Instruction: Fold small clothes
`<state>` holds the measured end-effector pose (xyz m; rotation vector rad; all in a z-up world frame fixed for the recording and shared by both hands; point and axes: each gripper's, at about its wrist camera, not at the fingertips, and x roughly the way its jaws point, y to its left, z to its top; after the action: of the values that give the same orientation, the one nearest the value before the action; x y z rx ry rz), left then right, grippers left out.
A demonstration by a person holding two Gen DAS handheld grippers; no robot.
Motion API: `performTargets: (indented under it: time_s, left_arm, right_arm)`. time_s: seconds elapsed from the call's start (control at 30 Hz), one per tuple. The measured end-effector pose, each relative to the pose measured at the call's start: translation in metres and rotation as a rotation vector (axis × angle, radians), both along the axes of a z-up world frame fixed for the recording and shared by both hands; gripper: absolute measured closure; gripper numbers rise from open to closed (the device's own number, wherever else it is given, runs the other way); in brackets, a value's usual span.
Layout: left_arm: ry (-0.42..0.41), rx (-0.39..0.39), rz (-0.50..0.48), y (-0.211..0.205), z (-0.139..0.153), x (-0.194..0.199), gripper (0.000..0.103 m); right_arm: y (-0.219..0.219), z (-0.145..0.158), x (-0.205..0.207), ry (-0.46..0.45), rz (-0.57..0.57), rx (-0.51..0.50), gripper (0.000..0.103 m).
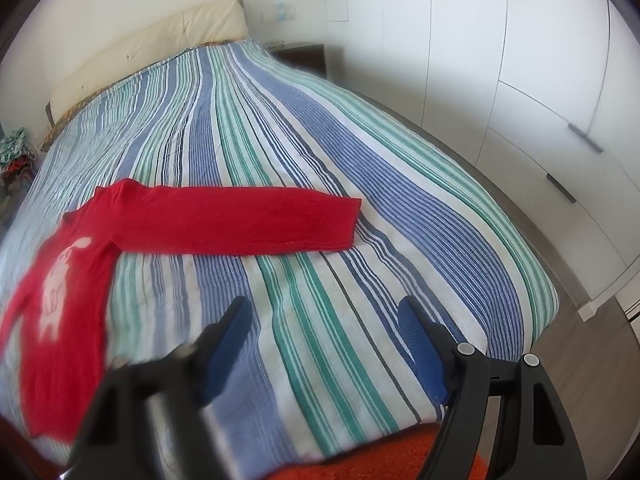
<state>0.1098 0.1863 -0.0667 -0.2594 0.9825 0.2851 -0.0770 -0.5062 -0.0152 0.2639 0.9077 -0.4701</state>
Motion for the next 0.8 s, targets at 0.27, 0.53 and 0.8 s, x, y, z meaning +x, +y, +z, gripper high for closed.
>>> performTargets:
  time_s: [0.27, 0.53, 0.8]
  left_arm:
    - [0.04, 0.068, -0.058, -0.029, -0.036, -0.007, 0.016]
    - [0.099, 0.086, -0.045, -0.03, -0.056, -0.006, 0.008]
    - [0.122, 0.107, -0.049, -0.032, -0.061, -0.003, 0.001]
  right_arm:
    - [0.0, 0.003, -0.003, -0.012, -0.007, -0.016, 0.028]
    - [-0.002, 0.003, -0.004, -0.019, -0.02, -0.01, 0.028]
    - [-0.006, 0.004, -0.007, -0.03, -0.035, -0.006, 0.028]
